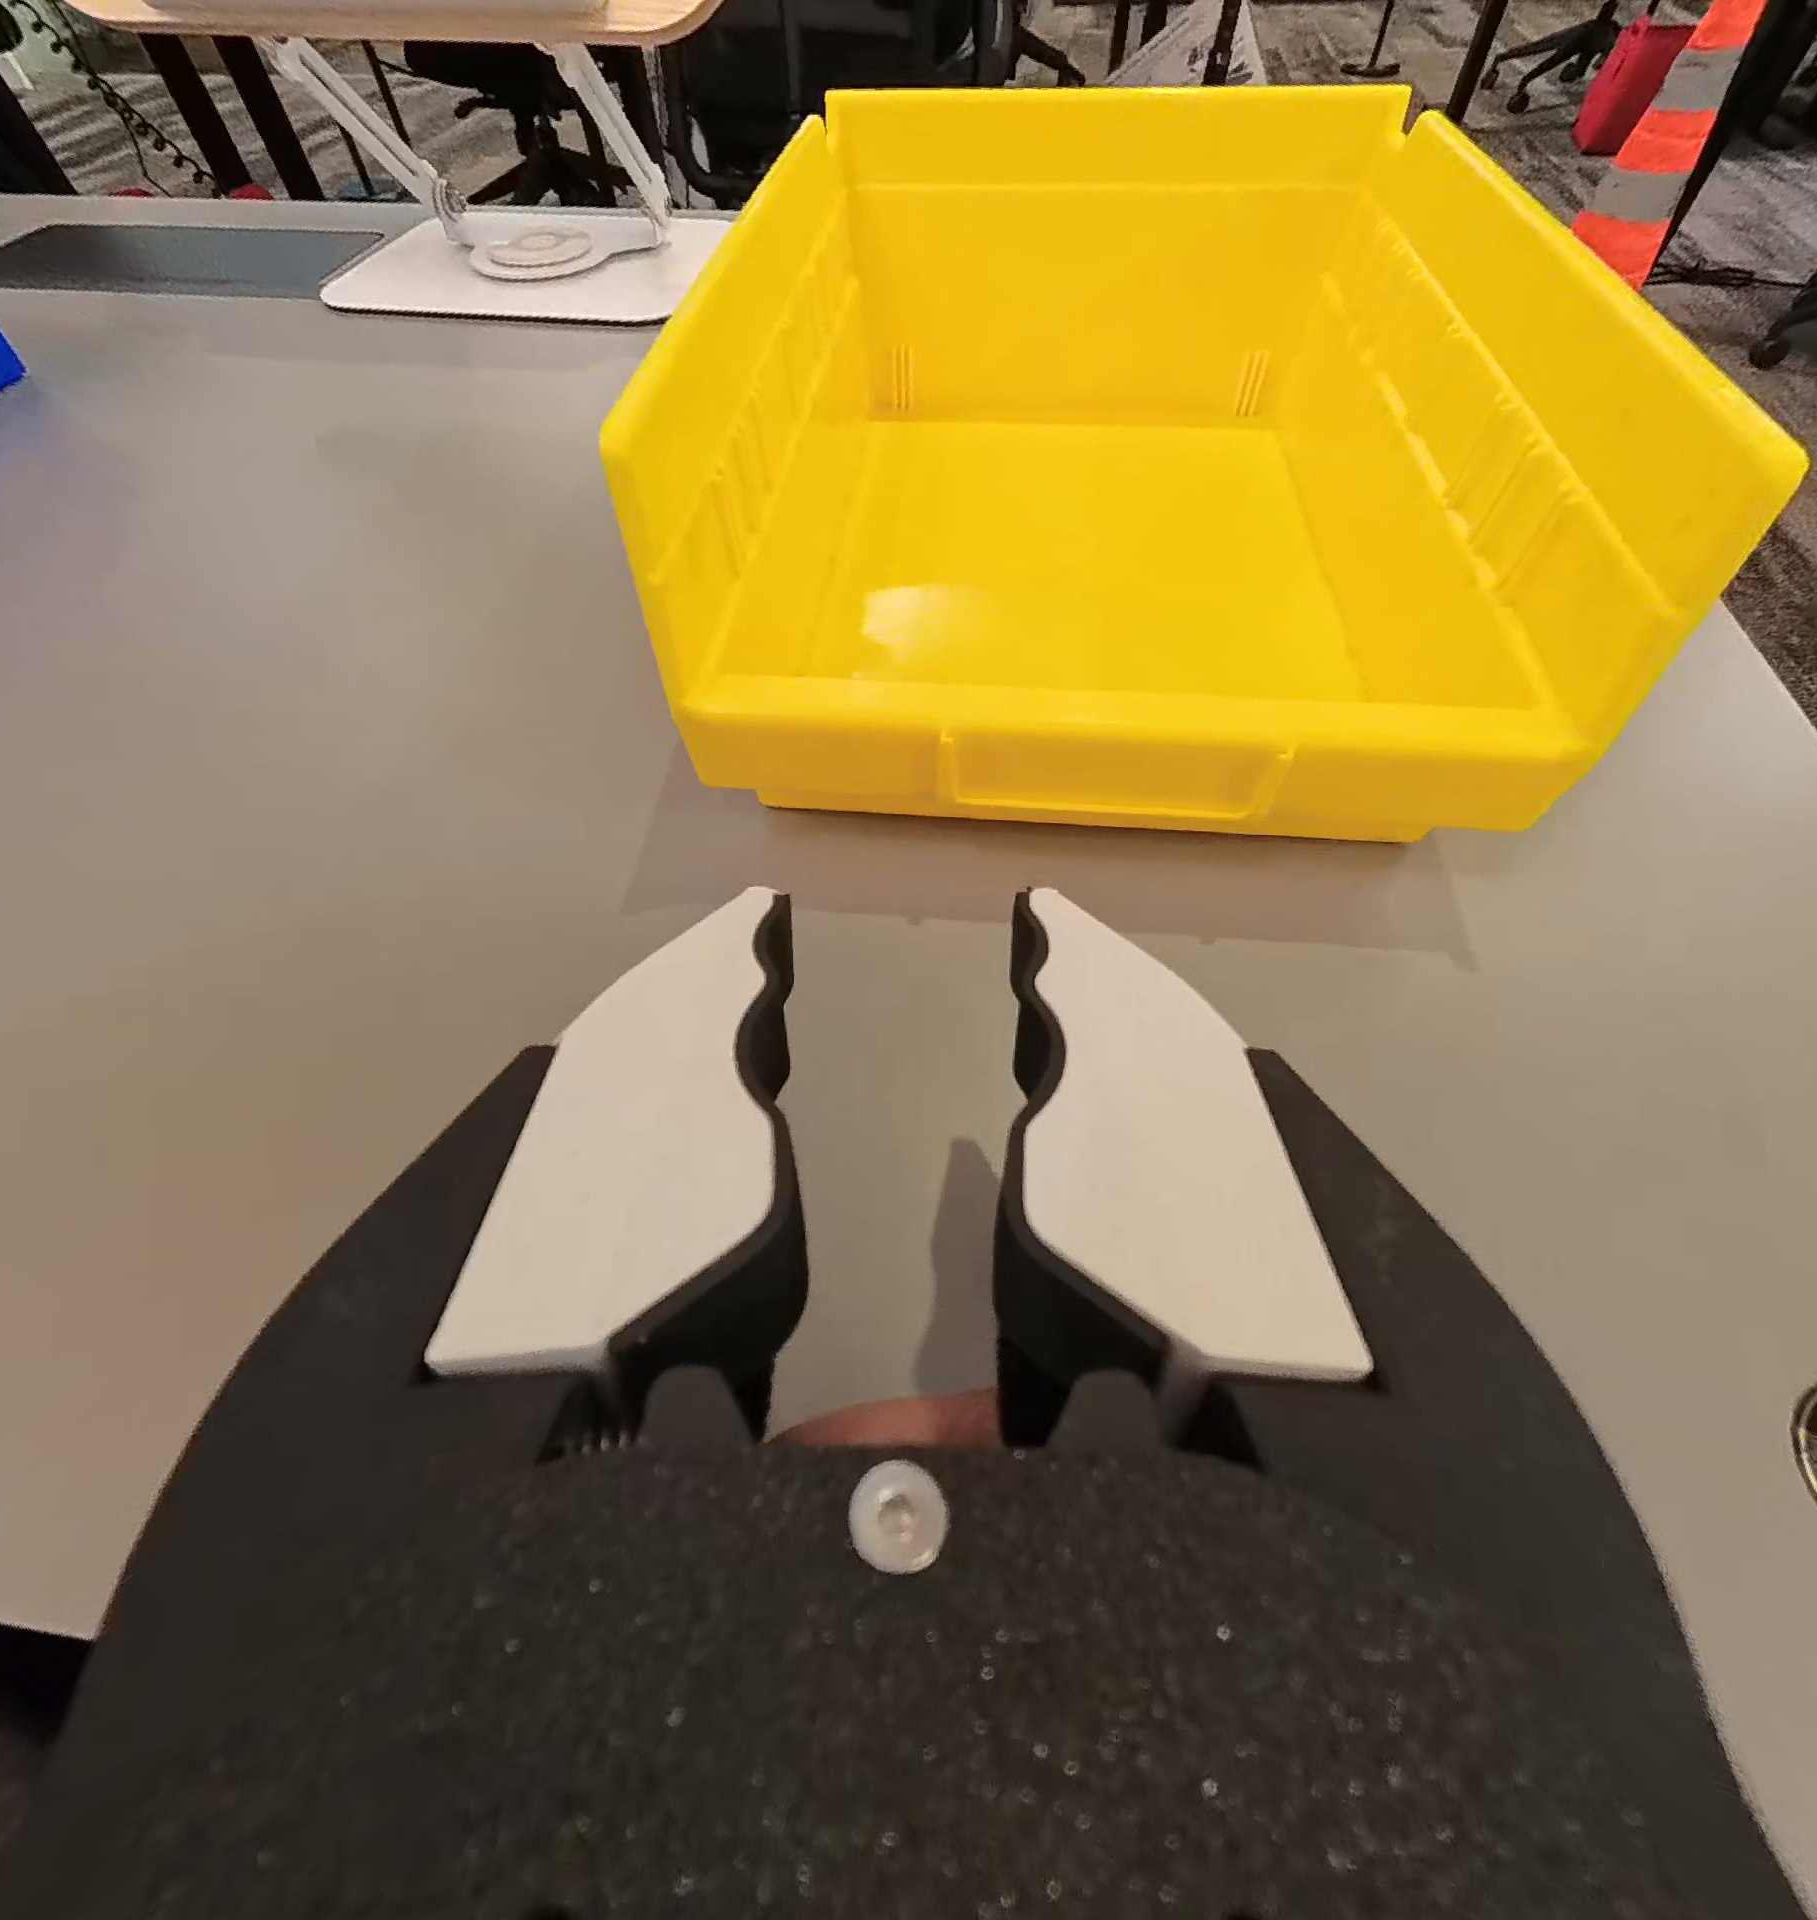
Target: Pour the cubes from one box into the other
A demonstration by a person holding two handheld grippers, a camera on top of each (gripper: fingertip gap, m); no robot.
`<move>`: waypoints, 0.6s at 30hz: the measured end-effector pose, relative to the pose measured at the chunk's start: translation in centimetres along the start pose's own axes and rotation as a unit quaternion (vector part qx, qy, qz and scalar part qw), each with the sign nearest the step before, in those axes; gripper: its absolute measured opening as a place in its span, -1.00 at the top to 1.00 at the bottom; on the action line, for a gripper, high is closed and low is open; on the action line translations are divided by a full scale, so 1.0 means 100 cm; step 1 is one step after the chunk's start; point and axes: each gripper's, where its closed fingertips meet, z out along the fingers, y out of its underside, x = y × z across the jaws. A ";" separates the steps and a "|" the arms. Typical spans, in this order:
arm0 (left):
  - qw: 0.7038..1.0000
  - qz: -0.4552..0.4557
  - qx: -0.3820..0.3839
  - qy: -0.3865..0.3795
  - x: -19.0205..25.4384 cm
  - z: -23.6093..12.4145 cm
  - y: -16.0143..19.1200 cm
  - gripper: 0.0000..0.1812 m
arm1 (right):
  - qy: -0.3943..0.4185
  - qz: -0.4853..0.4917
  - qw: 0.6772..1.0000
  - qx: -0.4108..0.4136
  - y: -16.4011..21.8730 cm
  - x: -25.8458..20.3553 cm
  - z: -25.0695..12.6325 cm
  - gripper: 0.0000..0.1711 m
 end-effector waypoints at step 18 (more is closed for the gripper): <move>0.998 0.029 0.040 -0.044 0.022 0.028 -0.008 0.98 | -0.245 -0.035 0.968 -0.029 -0.085 -0.240 0.077 0.50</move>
